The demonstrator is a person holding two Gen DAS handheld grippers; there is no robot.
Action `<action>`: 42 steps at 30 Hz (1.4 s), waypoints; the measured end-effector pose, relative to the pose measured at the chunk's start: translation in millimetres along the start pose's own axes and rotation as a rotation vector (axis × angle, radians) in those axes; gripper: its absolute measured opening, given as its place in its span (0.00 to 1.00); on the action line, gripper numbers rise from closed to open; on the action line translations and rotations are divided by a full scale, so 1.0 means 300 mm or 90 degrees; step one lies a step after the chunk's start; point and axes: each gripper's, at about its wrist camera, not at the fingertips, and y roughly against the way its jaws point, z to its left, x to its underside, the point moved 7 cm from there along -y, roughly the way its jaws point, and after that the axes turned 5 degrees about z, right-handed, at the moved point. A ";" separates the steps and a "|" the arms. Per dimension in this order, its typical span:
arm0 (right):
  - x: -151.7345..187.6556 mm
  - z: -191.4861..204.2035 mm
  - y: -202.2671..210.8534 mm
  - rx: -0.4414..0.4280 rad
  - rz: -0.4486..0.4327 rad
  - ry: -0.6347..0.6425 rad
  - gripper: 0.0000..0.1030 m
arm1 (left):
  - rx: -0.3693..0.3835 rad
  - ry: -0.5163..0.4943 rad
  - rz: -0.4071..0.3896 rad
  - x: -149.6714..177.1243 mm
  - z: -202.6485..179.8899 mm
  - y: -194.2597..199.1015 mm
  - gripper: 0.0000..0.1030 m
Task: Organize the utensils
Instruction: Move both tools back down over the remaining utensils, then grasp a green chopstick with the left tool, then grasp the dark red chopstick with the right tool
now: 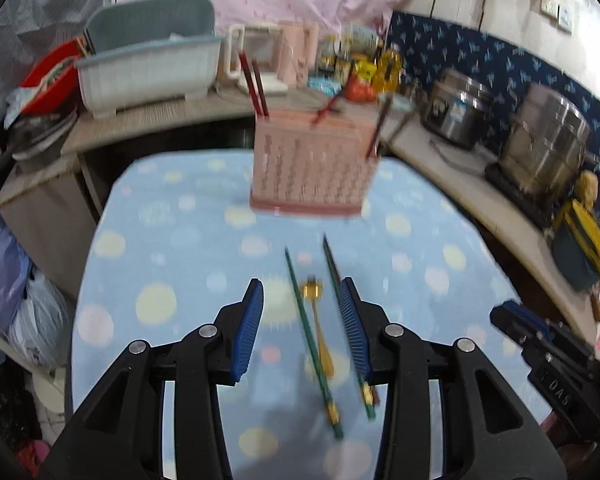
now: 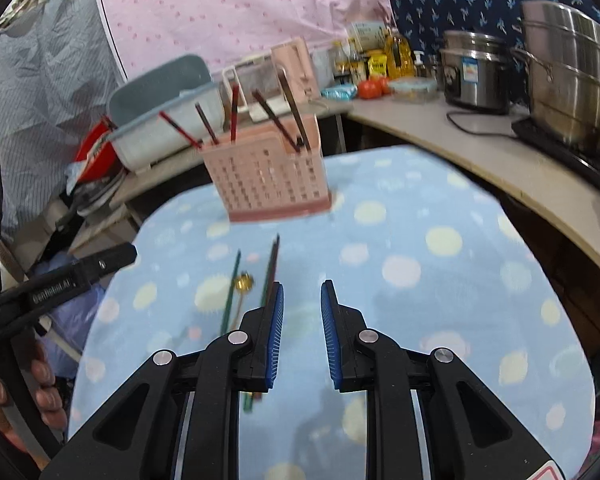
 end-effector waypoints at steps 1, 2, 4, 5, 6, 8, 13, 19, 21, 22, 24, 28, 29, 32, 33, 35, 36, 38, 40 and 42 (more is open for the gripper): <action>0.029 -0.005 -0.004 0.004 0.008 0.000 0.19 | 0.000 0.000 0.013 0.040 -0.002 -0.013 0.37; 0.055 -0.009 -0.008 0.004 0.017 -0.002 0.19 | 0.001 0.003 0.031 0.087 -0.004 -0.030 0.37; 0.116 -0.017 -0.021 0.002 0.039 -0.008 0.19 | 0.004 0.011 0.060 0.165 -0.007 -0.060 0.37; 0.141 -0.019 -0.026 0.002 0.047 -0.008 0.19 | 0.003 0.012 0.070 0.195 -0.008 -0.071 0.37; 0.164 -0.019 -0.032 0.004 0.055 -0.007 0.19 | 0.002 0.011 0.080 0.224 -0.010 -0.081 0.37; 0.210 -0.018 -0.040 0.012 0.067 0.000 0.19 | -0.002 0.012 0.094 0.273 -0.011 -0.096 0.37; 0.274 -0.016 -0.054 0.008 0.089 -0.004 0.19 | 0.002 0.007 0.112 0.328 -0.035 -0.114 0.37; 0.298 -0.009 -0.053 0.006 0.093 0.002 0.19 | -0.005 -0.007 0.124 0.353 -0.070 -0.156 0.37; 0.303 -0.009 -0.054 0.005 0.096 0.002 0.19 | -0.008 -0.012 0.128 0.359 -0.077 -0.172 0.37; 0.307 -0.010 -0.055 0.005 0.097 0.001 0.19 | -0.010 -0.013 0.131 0.361 -0.075 -0.178 0.37; 0.312 -0.010 -0.057 0.004 0.100 0.000 0.19 | -0.012 -0.013 0.137 0.368 -0.074 -0.193 0.37; 0.315 -0.007 -0.065 0.005 0.104 0.001 0.19 | -0.015 -0.010 0.140 0.372 -0.063 -0.207 0.36; 0.318 -0.006 -0.067 0.005 0.106 0.002 0.19 | -0.015 -0.010 0.139 0.371 -0.062 -0.206 0.36; 0.321 -0.003 -0.077 0.004 0.111 0.002 0.19 | -0.018 -0.012 0.137 0.374 -0.056 -0.206 0.34; 0.321 -0.001 -0.080 0.004 0.112 0.003 0.19 | -0.021 -0.012 0.136 0.374 -0.055 -0.205 0.32; 0.321 0.002 -0.086 0.005 0.115 0.004 0.19 | -0.025 -0.011 0.134 0.374 -0.046 -0.205 0.25; 0.323 0.003 -0.088 0.005 0.115 0.005 0.19 | -0.027 -0.009 0.134 0.373 -0.040 -0.205 0.23; 0.326 0.006 -0.095 0.004 0.119 0.006 0.19 | -0.027 -0.003 0.133 0.373 -0.024 -0.204 0.12; 0.328 0.009 -0.107 0.003 0.123 0.008 0.19 | -0.022 0.002 0.133 0.373 -0.006 -0.201 0.07; 0.329 0.015 -0.118 0.003 0.127 0.010 0.19 | -0.020 0.006 0.133 0.374 0.006 -0.197 0.07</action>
